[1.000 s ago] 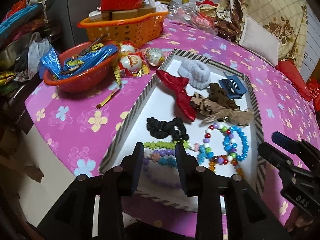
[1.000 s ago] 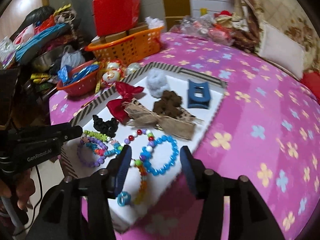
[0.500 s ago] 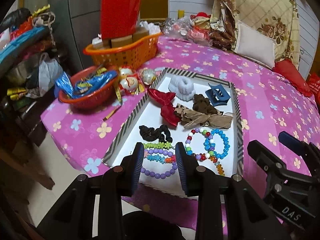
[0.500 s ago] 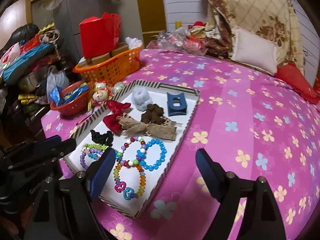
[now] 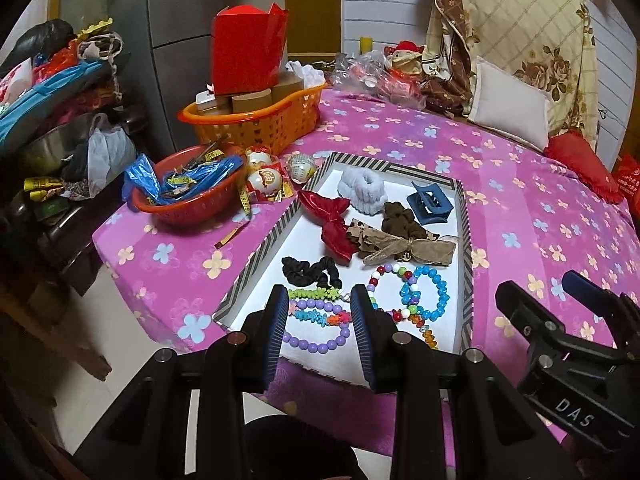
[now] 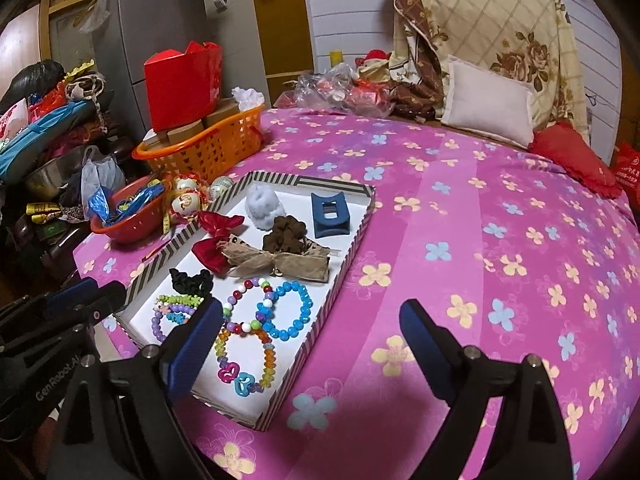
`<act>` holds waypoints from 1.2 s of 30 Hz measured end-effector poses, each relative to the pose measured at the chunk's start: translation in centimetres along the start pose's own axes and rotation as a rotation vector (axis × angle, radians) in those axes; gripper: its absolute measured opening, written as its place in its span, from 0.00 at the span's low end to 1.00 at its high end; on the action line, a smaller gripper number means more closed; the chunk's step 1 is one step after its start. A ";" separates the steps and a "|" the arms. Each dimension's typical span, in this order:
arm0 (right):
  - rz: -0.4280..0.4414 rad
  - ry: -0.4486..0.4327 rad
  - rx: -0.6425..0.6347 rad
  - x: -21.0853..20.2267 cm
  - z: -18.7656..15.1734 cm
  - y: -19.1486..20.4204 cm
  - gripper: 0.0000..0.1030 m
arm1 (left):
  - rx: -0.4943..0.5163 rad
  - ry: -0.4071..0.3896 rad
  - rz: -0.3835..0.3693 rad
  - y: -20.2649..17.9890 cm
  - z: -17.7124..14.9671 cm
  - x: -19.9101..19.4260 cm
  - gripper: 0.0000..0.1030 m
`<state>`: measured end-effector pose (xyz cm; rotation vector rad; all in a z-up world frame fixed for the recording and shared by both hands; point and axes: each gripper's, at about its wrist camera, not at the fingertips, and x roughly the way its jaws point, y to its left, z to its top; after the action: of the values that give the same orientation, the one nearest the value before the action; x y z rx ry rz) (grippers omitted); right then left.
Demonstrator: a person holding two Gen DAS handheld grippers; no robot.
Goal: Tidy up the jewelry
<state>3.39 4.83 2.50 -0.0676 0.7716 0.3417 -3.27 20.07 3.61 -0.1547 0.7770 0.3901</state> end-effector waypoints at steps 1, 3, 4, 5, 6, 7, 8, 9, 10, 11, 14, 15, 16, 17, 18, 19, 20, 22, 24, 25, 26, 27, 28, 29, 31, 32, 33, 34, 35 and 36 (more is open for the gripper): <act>-0.001 0.001 0.000 0.0 0.0 0.0 0.90 | 0.000 -0.001 -0.001 0.0 0.0 -0.1 0.31; -0.009 0.006 -0.002 0.1 -0.1 0.1 0.90 | -0.001 -0.001 0.001 0.0 0.0 -0.1 0.31; -0.011 0.007 -0.003 0.1 -0.1 0.1 0.90 | 0.000 -0.001 0.000 0.0 0.0 -0.1 0.31; -0.015 0.009 -0.001 0.1 -0.1 0.1 0.90 | 0.000 -0.002 -0.002 0.0 0.0 -0.1 0.31; -0.015 0.011 0.002 0.2 -0.1 0.0 0.90 | 0.000 -0.002 -0.002 0.0 0.0 -0.1 0.31; -0.015 0.013 0.004 0.2 -0.1 0.0 0.90 | 0.001 -0.002 -0.001 0.0 0.0 -0.2 0.31; -0.016 0.013 0.007 0.2 -0.1 -0.1 0.90 | 0.000 -0.002 -0.001 0.0 0.0 -0.2 0.31; -0.017 0.013 0.009 0.2 -0.1 -0.2 0.90 | -0.001 -0.002 -0.003 0.0 0.0 -0.2 0.31; -0.018 0.012 0.008 0.2 -0.1 -0.2 0.90 | -0.001 -0.001 -0.004 0.0 0.0 -0.2 0.31; -0.018 0.012 0.008 0.2 -0.1 -0.2 0.90 | 0.000 -0.001 -0.003 0.0 0.0 -0.2 0.31; -0.018 0.012 0.007 0.3 -0.1 -0.2 0.90 | -0.007 0.006 -0.006 0.0 -0.1 -0.2 0.31; -0.019 0.012 0.008 0.3 -0.1 -0.2 0.90 | -0.010 0.008 -0.008 0.0 -0.1 -0.2 0.31; -0.017 0.013 0.008 0.3 -0.1 -0.2 0.90 | -0.012 0.009 -0.007 0.0 -0.1 -0.2 0.31; -0.016 0.015 0.006 0.3 -0.1 -0.2 0.90 | -0.013 0.008 -0.006 0.0 -0.1 -0.2 0.31; -0.017 0.016 0.006 0.3 0.0 -0.2 0.90 | -0.011 0.007 -0.005 0.0 -0.1 -0.2 0.31; -0.017 0.020 0.004 0.4 0.0 -0.2 0.90 | -0.012 0.006 -0.003 0.0 -0.1 -0.1 0.31; -0.016 0.022 0.004 0.4 0.0 -0.2 0.90 | -0.014 0.006 -0.001 0.0 -0.1 0.0 0.31; -0.015 0.024 0.003 0.5 0.0 -0.3 0.90 | -0.015 0.007 0.000 0.0 -0.1 0.0 0.31; -0.013 0.025 0.001 0.6 0.1 -0.3 0.90 | -0.013 0.008 0.000 0.0 -0.1 0.1 0.31; -0.014 0.025 -0.001 0.6 0.1 -0.3 0.90 | -0.012 0.009 -0.001 0.0 -0.1 0.1 0.31; -0.015 0.024 0.000 0.6 0.1 -0.2 0.90 | -0.013 0.011 -0.001 0.1 -0.2 0.2 0.31; -0.014 0.025 0.002 0.6 0.0 -0.2 0.90 | -0.013 0.012 -0.001 0.1 -0.3 0.2 0.31; -0.013 0.026 0.003 0.6 0.1 -0.2 0.90 | -0.013 0.014 0.000 0.0 -0.3 0.3 0.31; -0.013 0.027 0.003 0.6 0.1 -0.2 0.90 | -0.013 0.015 0.001 0.0 -0.4 0.3 0.31; -0.013 0.027 0.001 0.6 0.0 -0.1 0.90 | -0.014 0.015 0.001 0.0 -0.4 0.4 0.31; -0.013 0.029 0.000 0.7 0.0 -0.2 0.90 | -0.013 0.014 0.001 0.0 -0.4 0.4 0.31; -0.013 0.030 -0.001 0.8 0.0 -0.1 0.90 | -0.012 0.014 0.002 0.0 -0.4 0.4 0.31; -0.012 0.033 -0.003 0.9 -0.1 0.0 0.90 | -0.011 0.012 0.003 0.0 -0.4 0.4 0.31; -0.011 0.035 -0.004 0.9 -0.1 0.0 0.90 | -0.012 0.013 0.002 0.0 -0.4 0.4 0.31; -0.011 0.037 -0.006 1.1 -0.2 0.1 0.90 | -0.013 0.014 0.002 0.0 -0.4 0.4 0.31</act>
<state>3.95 5.19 1.64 -0.0841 0.8063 0.3328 -3.27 20.09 3.08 -0.1686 0.7885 0.3960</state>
